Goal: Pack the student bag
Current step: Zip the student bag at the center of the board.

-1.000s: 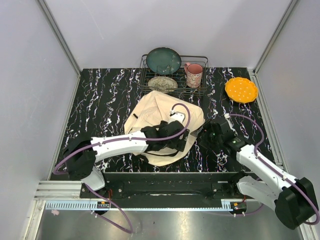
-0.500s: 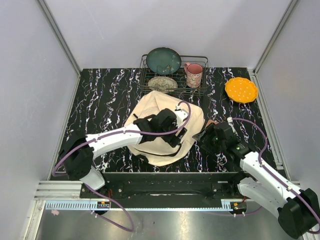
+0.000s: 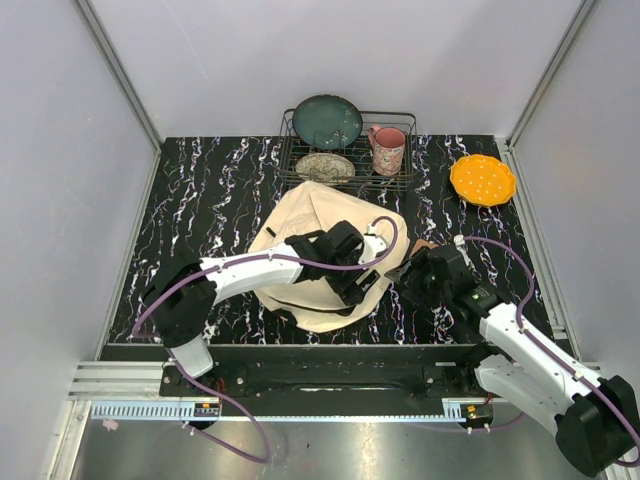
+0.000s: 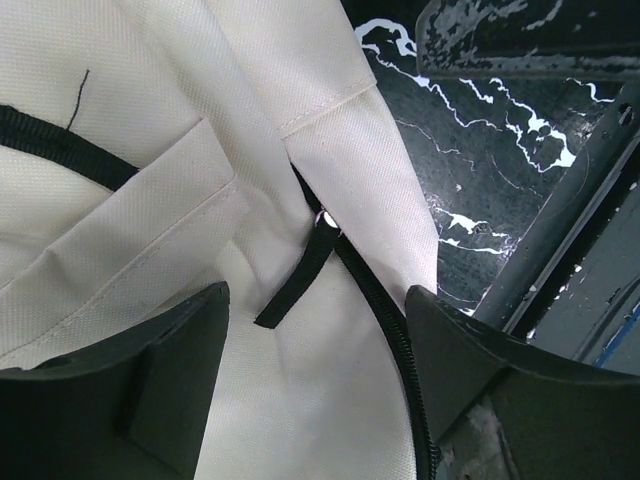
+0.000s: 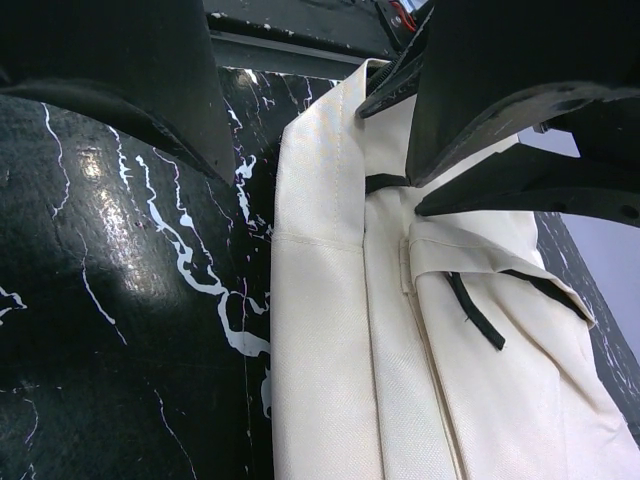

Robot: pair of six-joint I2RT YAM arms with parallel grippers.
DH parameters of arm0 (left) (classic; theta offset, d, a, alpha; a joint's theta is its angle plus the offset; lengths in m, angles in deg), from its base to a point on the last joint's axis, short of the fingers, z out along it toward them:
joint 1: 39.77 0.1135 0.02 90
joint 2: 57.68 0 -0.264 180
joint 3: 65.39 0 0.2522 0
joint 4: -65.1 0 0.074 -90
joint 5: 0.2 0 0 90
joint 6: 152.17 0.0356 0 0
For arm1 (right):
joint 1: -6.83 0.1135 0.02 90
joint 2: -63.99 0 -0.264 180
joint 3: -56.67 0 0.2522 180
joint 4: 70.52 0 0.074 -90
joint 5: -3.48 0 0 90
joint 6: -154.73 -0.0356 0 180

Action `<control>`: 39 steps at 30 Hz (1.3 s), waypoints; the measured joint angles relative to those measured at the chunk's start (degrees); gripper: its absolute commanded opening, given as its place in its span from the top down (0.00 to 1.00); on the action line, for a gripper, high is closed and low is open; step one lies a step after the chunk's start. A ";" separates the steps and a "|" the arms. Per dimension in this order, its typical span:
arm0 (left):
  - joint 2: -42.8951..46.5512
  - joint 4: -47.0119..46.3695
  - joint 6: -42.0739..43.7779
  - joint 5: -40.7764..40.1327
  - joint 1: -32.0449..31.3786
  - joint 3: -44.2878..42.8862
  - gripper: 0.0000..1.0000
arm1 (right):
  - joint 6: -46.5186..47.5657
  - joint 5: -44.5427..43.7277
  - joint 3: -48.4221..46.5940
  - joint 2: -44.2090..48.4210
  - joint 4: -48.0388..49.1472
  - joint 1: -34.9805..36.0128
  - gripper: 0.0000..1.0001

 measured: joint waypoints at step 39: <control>-5.44 -0.48 -1.44 -0.79 -0.13 -1.49 0.64 | 0.00 1.14 0.55 -0.96 0.07 0.00 0.25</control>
